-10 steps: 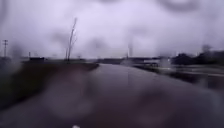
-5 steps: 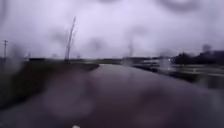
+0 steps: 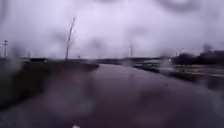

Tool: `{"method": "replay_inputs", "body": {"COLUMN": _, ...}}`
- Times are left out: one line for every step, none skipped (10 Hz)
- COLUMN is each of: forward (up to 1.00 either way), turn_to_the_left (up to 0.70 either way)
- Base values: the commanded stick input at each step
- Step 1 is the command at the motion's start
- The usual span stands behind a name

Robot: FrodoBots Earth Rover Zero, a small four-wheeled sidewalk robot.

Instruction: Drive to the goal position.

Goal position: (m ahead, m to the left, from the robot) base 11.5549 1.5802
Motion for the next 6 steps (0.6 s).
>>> {"method": "replay_inputs", "body": {"forward": 0.70, "turn_to_the_left": 0.00}}
{"method": "replay_inputs", "body": {"forward": 0.70, "turn_to_the_left": 0.00}}
{"method": "replay_inputs", "body": {"forward": 0.70, "turn_to_the_left": 0.00}}
{"method": "replay_inputs", "body": {"forward": 0.70, "turn_to_the_left": 0.00}}
{"method": "replay_inputs", "body": {"forward": 0.70, "turn_to_the_left": 0.00}}
{"method": "replay_inputs", "body": {"forward": 0.70, "turn_to_the_left": 0.00}}
